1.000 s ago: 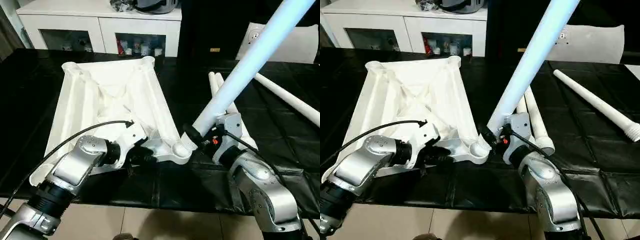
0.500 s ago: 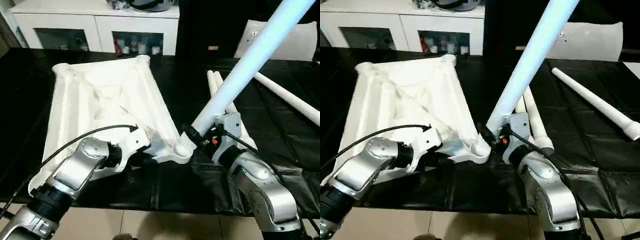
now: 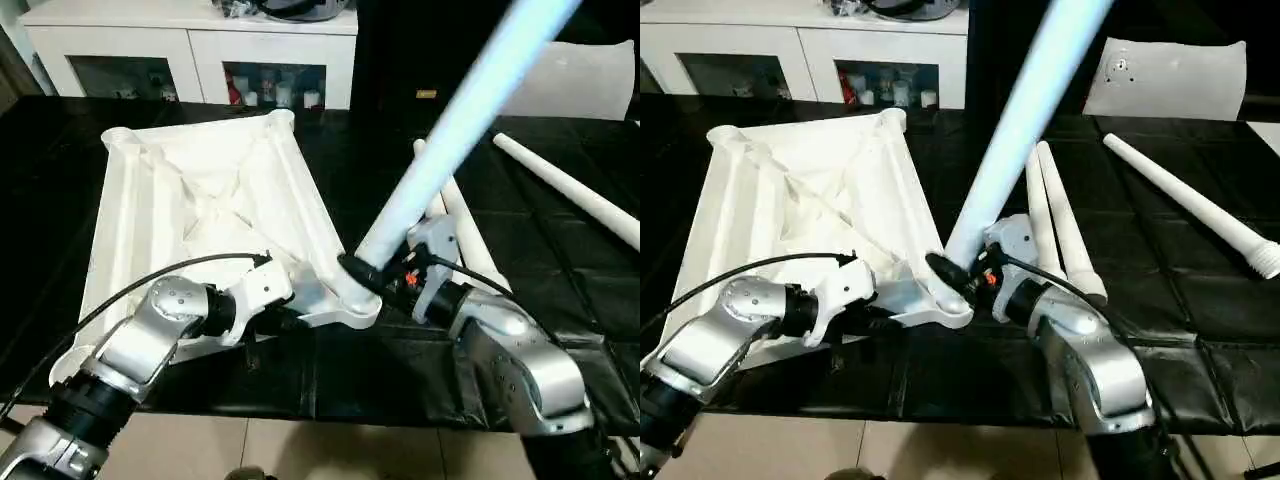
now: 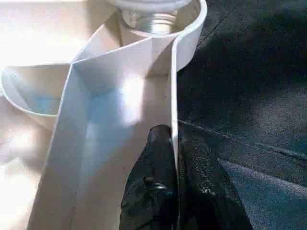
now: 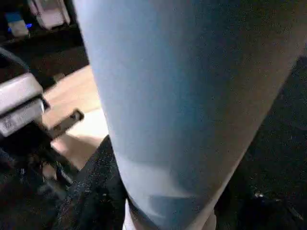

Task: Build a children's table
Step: Insert table leg to table base

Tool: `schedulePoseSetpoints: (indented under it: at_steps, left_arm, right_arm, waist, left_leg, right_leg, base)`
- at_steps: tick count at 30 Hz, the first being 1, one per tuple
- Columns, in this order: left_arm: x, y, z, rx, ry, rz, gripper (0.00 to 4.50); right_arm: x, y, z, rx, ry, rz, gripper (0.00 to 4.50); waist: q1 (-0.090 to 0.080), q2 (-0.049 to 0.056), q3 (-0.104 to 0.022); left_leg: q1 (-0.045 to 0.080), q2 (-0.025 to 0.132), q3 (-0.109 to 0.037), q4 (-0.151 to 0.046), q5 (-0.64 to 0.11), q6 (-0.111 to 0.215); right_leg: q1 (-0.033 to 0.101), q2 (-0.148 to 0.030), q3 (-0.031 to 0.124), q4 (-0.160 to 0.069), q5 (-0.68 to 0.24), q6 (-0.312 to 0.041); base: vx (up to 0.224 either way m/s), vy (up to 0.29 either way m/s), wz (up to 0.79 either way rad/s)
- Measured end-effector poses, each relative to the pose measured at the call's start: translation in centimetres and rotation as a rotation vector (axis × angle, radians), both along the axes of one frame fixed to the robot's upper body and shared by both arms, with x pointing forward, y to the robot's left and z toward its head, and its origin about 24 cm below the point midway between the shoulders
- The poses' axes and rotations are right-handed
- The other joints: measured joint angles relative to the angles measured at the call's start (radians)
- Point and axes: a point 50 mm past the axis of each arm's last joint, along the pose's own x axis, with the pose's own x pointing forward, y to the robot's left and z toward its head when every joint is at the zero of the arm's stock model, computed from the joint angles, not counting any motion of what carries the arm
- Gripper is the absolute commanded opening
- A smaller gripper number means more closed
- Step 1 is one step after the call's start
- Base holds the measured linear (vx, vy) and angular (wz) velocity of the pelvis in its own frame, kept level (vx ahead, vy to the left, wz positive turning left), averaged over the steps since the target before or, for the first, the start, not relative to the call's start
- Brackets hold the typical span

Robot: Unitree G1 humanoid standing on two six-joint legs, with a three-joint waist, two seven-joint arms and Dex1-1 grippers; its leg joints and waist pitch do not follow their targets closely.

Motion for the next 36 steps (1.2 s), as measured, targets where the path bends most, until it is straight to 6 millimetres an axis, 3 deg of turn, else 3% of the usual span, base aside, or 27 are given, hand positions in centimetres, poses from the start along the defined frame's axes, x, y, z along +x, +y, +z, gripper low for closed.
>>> schedulePoseSetpoints:
  at_steps: [3,36]
  left_arm:
    - [0.1,0.2,-0.1,-0.006,-0.013,-0.012,0.0]
    - [0.2,1.0,-0.4,-0.019,0.003,-0.035,0.0]
  right_arm:
    - [0.3,0.1,-0.7,-0.032,0.021,0.016,1.93]
    - [1.4,0.3,-1.0,-0.129,0.075,0.17,1.93]
  waist:
    - [0.0,0.0,0.0]
    - [0.002,0.0,-0.001]
  left_leg:
    - [0.0,0.0,0.0,-0.001,0.002,-0.002]
    - [0.002,0.002,0.003,-0.002,0.004,-0.004]
  right_leg:
    - [0.0,0.0,0.0,0.0,0.001,-0.001]
    - [0.003,0.0,-0.001,0.001,0.003,-0.005]
  base:
    - [0.0,0.0,0.0]
    - [0.0,0.0,0.0]
